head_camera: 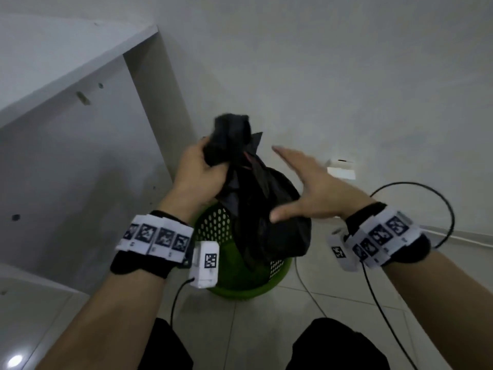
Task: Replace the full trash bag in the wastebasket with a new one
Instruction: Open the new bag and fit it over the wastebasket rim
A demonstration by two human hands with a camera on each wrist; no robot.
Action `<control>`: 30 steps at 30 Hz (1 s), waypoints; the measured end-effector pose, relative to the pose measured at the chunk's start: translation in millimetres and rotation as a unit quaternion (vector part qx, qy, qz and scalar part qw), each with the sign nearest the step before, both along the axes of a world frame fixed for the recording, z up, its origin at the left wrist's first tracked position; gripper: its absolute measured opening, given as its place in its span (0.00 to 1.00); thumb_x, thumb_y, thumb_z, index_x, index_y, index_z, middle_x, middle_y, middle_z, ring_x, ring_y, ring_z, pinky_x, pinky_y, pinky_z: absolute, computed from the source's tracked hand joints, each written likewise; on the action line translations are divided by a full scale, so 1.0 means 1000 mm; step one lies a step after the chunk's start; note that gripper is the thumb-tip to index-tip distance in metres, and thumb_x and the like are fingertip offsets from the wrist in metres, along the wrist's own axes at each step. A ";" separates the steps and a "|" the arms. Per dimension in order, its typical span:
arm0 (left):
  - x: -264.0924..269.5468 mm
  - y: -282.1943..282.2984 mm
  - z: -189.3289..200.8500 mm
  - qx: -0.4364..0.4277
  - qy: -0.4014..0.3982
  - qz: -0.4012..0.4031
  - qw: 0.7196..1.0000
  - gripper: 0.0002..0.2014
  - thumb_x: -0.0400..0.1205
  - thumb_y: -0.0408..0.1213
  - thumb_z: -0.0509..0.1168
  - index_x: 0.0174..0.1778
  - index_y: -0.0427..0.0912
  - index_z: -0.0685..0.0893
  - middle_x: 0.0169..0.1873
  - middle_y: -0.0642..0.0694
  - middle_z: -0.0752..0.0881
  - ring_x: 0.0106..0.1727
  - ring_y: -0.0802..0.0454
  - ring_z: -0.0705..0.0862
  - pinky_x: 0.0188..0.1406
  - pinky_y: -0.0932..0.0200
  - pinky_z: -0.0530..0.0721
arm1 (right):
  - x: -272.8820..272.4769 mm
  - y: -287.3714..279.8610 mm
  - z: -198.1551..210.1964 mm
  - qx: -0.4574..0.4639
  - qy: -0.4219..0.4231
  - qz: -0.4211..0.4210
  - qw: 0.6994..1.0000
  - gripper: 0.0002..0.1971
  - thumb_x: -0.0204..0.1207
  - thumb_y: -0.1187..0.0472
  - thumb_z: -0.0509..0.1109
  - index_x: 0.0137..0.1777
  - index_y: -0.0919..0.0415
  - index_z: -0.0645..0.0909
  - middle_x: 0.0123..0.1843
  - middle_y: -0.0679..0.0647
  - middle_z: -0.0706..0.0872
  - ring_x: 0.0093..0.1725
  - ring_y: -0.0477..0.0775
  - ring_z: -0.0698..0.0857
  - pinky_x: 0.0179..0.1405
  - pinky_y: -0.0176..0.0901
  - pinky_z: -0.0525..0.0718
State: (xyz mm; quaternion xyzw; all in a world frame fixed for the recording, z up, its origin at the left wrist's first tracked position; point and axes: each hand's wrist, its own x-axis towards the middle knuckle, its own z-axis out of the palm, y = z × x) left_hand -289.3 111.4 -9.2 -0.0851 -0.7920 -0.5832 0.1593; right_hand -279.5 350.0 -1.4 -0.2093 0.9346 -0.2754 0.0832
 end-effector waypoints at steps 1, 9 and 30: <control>-0.001 -0.006 0.004 0.026 -0.002 -0.002 1.000 0.06 0.74 0.29 0.68 0.32 0.42 0.81 0.29 0.56 0.83 0.29 0.66 0.80 0.32 0.64 0.79 | 0.000 0.000 -0.020 0.035 -0.007 0.009 0.999 0.65 0.51 0.20 0.76 0.87 0.39 0.50 0.88 0.47 0.58 0.86 0.52 0.59 0.85 0.55 0.60; 0.001 -0.056 -0.009 0.088 -0.028 -0.027 0.995 0.14 0.74 0.37 0.62 0.43 0.56 0.91 0.42 0.53 0.92 0.51 0.50 0.90 0.53 0.50 0.87 | 0.032 -0.081 -0.129 -0.108 -0.301 0.011 0.947 0.24 0.84 0.52 0.63 0.80 0.50 0.72 0.74 0.53 0.81 0.71 0.57 0.80 0.77 0.54 0.75; 0.023 -0.031 -0.064 0.151 -0.183 0.018 0.971 0.25 0.87 0.35 0.62 0.78 0.62 0.72 0.52 0.35 0.89 0.56 0.43 0.86 0.59 0.45 0.82 | -0.007 -0.100 -0.077 -0.315 -0.200 -0.063 0.926 0.11 0.85 0.64 0.66 0.40 0.56 0.80 0.30 0.54 0.88 0.30 0.58 0.89 0.34 0.59 0.89</control>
